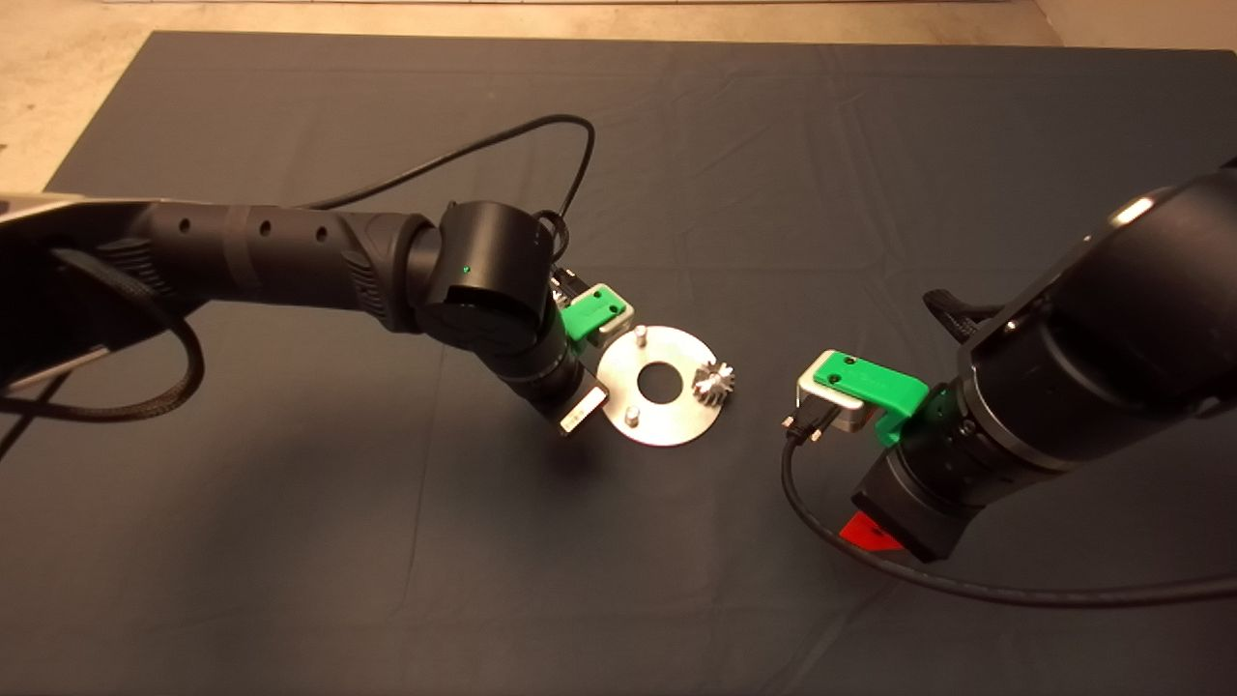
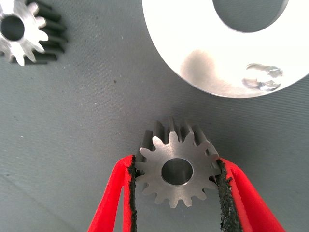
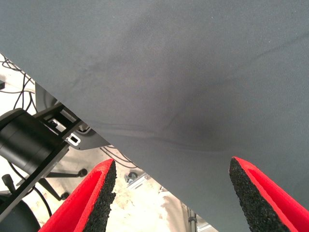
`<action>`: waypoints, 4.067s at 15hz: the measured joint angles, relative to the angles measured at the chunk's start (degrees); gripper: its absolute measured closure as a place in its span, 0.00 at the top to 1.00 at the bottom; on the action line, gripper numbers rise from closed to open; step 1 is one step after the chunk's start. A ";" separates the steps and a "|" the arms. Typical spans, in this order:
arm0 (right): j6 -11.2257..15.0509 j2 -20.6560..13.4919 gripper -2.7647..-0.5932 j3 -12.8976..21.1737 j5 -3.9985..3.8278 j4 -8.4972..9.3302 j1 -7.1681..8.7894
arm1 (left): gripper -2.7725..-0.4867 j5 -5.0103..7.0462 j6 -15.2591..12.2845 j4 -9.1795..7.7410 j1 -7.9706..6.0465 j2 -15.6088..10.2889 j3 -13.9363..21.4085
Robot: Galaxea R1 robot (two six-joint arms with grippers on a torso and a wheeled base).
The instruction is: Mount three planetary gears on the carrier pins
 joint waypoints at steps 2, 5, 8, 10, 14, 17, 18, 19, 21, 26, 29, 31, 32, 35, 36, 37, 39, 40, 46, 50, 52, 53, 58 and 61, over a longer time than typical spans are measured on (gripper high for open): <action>0.00 0.00 0.52 -0.07 0.00 0.02 0.00 | 0.14 0.04 -0.30 -0.83 -1.39 0.74 0.00; 0.00 0.02 0.52 -0.22 0.01 0.02 0.00 | 0.14 -0.01 -1.30 -2.24 -2.70 2.64 0.02; 0.00 0.33 0.52 -0.24 -0.02 0.05 0.01 | 0.14 -0.02 -2.01 -3.09 -2.72 4.27 0.24; 0.00 0.61 0.52 -0.24 0.00 0.07 0.00 | 0.14 -0.04 -2.96 -3.31 -3.00 5.06 0.28; 0.00 0.63 0.52 -0.29 0.00 0.07 0.01 | 0.14 0.02 -4.30 -3.46 -3.16 6.09 0.33; 0.00 0.67 0.52 -0.29 0.00 0.07 0.01 | 0.14 0.00 -4.80 -3.51 -3.16 6.85 0.38; 0.00 0.82 0.52 -0.29 -0.02 0.07 0.01 | 0.14 0.00 -4.99 -3.51 -3.16 6.92 0.38; 0.00 0.90 0.52 -0.29 -0.02 0.10 0.00 | 0.14 0.02 -5.46 -3.51 -3.16 7.09 0.38; 0.00 1.10 0.52 -0.29 0.00 0.11 0.01 | 0.14 0.04 -5.85 -3.48 -3.16 7.40 0.38; 0.00 1.12 0.52 -0.29 -0.01 0.13 0.01 | 0.14 0.00 -6.02 -3.18 -2.98 7.56 0.38; 0.00 1.12 0.52 -0.29 0.00 0.16 0.00 | 0.14 0.01 -6.04 -2.58 -2.13 7.56 0.38; 0.00 1.12 0.52 -0.29 0.00 0.16 0.01 | 0.14 0.02 -6.02 -1.78 -1.24 7.56 0.35; 0.00 1.12 0.52 -0.29 -0.02 0.16 0.01 | 0.14 0.00 -6.02 -1.39 -0.72 7.56 0.35; 0.00 1.12 0.52 -0.29 -0.02 0.16 0.01 | 0.13 0.02 -6.01 -0.53 -0.11 7.56 0.26; 0.00 1.12 0.52 -0.29 0.00 0.16 0.00 | 0.13 0.02 -5.99 -0.20 -0.10 7.56 0.18; 0.00 1.12 0.52 -0.29 -0.02 0.16 0.01 | 0.13 0.02 -5.91 0.08 -0.10 7.57 0.04; 0.00 1.15 0.52 -0.29 -0.02 0.16 0.01 | 0.13 0.02 -5.68 0.69 -0.10 7.56 -0.31; 0.00 1.15 0.52 -0.29 -0.02 0.16 0.01 | 0.13 0.02 -5.55 0.78 -0.05 7.61 -0.69; 0.00 1.29 0.52 -0.29 0.00 0.16 0.01 | 0.13 0.00 -4.89 1.81 0.53 7.69 -1.99; 0.00 1.46 0.52 -0.29 0.00 0.16 0.01 | 0.13 0.00 -4.91 1.92 0.58 7.69 -2.05; 0.00 1.58 0.52 -0.29 -0.02 0.16 0.01 | 0.13 0.04 -4.97 1.98 1.04 7.70 -2.05; 0.00 1.60 0.52 -0.29 0.00 0.16 0.00 | 0.13 -0.02 -4.97 2.00 1.39 7.70 -2.05; 0.00 1.60 0.52 -0.27 -0.02 0.17 0.01 | 0.13 -0.07 -4.97 2.00 1.98 7.70 -2.88; 0.00 1.62 0.52 -0.27 -0.02 0.16 0.01 | 0.13 -0.46 -4.96 2.05 1.98 7.81 -3.43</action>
